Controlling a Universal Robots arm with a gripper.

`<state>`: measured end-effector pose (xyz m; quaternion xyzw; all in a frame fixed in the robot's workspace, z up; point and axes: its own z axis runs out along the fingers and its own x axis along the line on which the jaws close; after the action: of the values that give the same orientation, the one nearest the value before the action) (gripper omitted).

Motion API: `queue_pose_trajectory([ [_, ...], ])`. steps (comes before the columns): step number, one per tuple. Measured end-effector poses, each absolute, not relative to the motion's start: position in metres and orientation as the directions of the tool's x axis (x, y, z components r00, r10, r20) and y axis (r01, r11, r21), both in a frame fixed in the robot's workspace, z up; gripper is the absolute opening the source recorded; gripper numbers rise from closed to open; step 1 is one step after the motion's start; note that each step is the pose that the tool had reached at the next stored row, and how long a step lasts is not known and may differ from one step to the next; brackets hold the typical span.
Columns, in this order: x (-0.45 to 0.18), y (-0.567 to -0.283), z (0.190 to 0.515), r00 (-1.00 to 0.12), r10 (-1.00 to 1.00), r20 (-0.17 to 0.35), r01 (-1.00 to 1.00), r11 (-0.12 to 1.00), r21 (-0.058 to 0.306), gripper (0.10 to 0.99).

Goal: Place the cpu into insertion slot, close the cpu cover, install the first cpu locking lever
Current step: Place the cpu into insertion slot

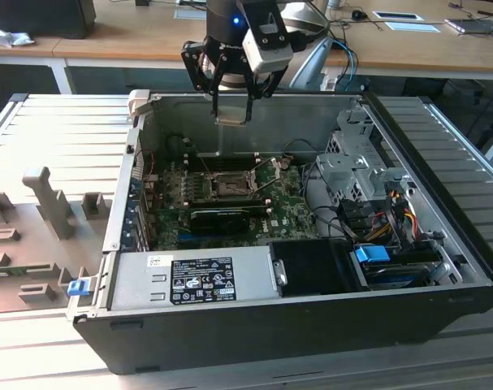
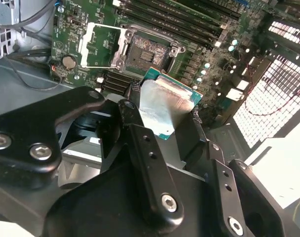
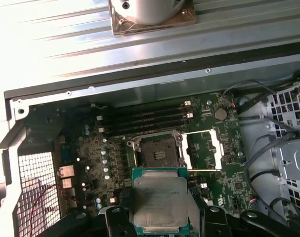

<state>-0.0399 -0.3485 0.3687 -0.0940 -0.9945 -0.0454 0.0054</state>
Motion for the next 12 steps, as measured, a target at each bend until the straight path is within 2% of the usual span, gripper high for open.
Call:
queue_pose_trajectory([
  [12,-0.0406,-0.3484,0.3663,-0.947,0.322,0.019,0.322,0.943,0.089,0.525],
])
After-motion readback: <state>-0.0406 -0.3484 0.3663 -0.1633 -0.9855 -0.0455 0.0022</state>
